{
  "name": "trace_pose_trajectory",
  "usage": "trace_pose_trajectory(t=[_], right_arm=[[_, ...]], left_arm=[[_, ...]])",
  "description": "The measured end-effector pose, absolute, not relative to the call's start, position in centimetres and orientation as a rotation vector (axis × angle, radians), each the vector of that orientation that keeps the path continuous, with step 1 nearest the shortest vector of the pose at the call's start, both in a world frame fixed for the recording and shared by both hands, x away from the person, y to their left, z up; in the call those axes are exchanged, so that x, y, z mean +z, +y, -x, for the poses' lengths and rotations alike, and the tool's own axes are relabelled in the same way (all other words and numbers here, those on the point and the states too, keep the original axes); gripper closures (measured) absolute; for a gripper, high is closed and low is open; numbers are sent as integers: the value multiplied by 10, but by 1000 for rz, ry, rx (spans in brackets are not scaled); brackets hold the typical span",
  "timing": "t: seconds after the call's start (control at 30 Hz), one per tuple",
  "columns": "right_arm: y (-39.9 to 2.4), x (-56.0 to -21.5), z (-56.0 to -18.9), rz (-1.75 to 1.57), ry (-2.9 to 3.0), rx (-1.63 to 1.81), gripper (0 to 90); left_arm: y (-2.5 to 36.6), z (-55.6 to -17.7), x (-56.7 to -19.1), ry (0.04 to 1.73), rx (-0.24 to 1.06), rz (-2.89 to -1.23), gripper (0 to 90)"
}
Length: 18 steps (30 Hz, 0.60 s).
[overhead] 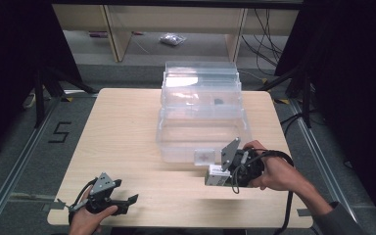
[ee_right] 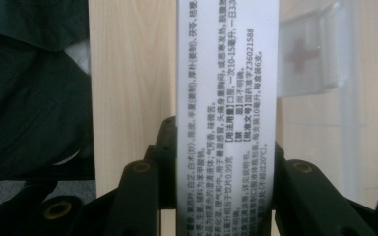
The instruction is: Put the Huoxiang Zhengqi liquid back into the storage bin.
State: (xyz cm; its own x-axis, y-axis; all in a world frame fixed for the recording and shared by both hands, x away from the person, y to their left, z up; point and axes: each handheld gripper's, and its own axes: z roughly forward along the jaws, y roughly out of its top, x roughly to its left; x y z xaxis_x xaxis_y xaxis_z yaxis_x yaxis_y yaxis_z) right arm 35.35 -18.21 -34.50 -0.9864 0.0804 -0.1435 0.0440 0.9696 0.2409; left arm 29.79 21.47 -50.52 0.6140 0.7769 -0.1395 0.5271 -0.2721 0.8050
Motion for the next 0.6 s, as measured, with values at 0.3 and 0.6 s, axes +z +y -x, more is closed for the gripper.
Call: trace_pose_trajectory(t=[0.3, 0.6], right_arm=[[-174, -320, -365, -53, 2924, 370, 653], [-164, -301, -393, -45, 2884, 350, 654]], left_arm=[[215, -298, -506, 1036, 353, -1943, 151], [215, -298, -506, 1034, 355, -1942, 151]])
